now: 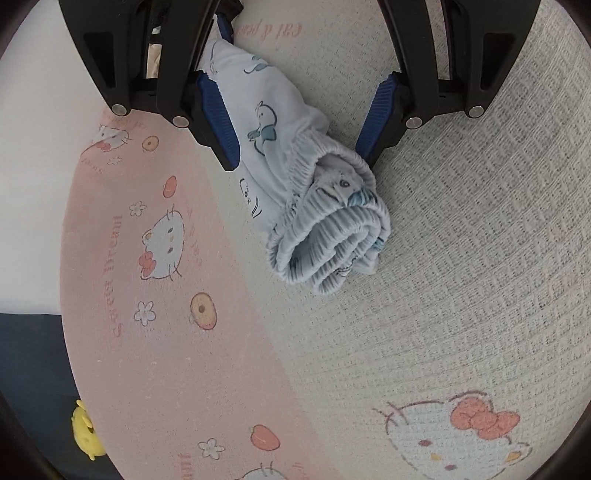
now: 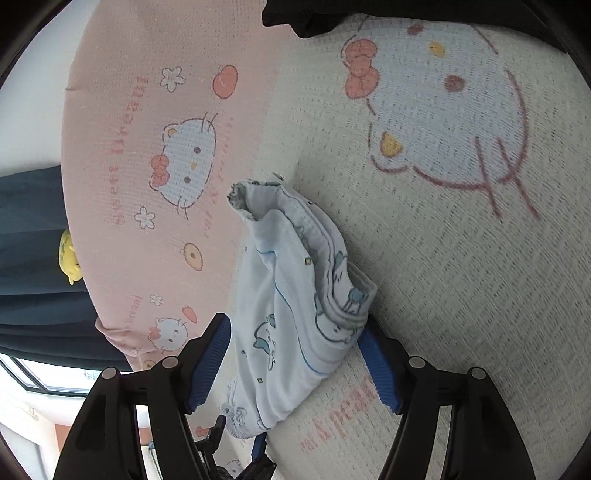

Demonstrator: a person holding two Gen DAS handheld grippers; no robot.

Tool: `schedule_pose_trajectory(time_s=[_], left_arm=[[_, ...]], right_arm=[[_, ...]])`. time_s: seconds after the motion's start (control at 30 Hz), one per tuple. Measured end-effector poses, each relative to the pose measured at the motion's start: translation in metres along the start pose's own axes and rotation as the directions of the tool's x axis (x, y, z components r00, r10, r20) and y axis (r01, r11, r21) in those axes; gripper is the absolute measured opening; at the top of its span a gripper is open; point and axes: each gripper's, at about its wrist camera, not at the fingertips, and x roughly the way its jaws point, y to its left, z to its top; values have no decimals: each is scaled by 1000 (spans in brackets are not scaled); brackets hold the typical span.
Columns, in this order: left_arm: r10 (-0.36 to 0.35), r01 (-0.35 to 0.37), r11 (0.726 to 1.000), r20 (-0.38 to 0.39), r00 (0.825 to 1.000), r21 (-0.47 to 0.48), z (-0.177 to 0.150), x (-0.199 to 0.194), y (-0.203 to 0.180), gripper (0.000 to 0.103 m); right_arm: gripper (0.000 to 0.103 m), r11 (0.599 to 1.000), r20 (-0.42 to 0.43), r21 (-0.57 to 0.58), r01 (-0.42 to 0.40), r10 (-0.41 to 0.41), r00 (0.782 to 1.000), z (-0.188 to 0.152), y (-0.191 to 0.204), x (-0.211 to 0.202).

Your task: Fold clothes

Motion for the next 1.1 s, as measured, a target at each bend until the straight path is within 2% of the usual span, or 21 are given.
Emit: schedule_pose_trajectory(time_s=[0.2, 0.33, 0.47, 0.53, 0.6, 0.67, 0.73, 0.77, 0.8, 0.83, 0.9, 0.93, 1.1], left_arm=[[32, -32, 999, 10, 999, 42, -1, 8, -11, 62], [59, -60, 996, 17, 998, 70, 0, 18, -20, 62], [64, -66, 995, 22, 998, 80, 1, 20, -20, 62], [58, -59, 995, 22, 998, 75, 2, 19, -18, 62], [46, -47, 997, 23, 999, 68, 2, 16, -14, 62], [45, -47, 996, 22, 999, 70, 2, 12, -12, 62], [76, -78, 991, 23, 997, 107, 0, 12, -16, 60], [118, -121, 981, 29, 993, 150, -2, 14, -22, 57], [182, -188, 960, 46, 982, 206, -5, 16, -30, 42], [244, -253, 931, 65, 967, 263, -7, 19, -37, 32], [294, -308, 890, 93, 951, 338, -11, 23, -44, 29], [301, -317, 881, 100, 948, 353, -12, 23, -46, 22], [315, -333, 874, 108, 943, 354, -5, 20, -52, 17]], right_arm=[[70, 998, 7, -45, 40, -40, 999, -1, 10, 0], [70, 983, 14, -148, 105, -104, 994, -5, 24, 5], [70, 948, 49, -267, 172, -165, 985, -13, 36, 10], [70, 938, 77, -296, 183, -168, 983, -15, 37, 10], [70, 944, 87, -279, 177, -159, 984, -14, 35, 9], [67, 943, 89, -274, 189, -171, 981, -13, 34, 8], [51, 925, 98, -297, 237, -218, 971, -13, 36, 8], [45, 910, 105, -318, 268, -247, 963, -14, 37, 8], [42, 889, 112, -350, 295, -273, 956, -16, 40, 10], [40, 864, 120, -388, 320, -297, 947, -18, 44, 12], [34, 802, 147, -462, 378, -351, 925, -24, 53, 17], [29, 762, 170, -499, 412, -381, 909, -27, 58, 18], [20, 537, 301, -639, 551, -485, 821, -42, 80, 25]])
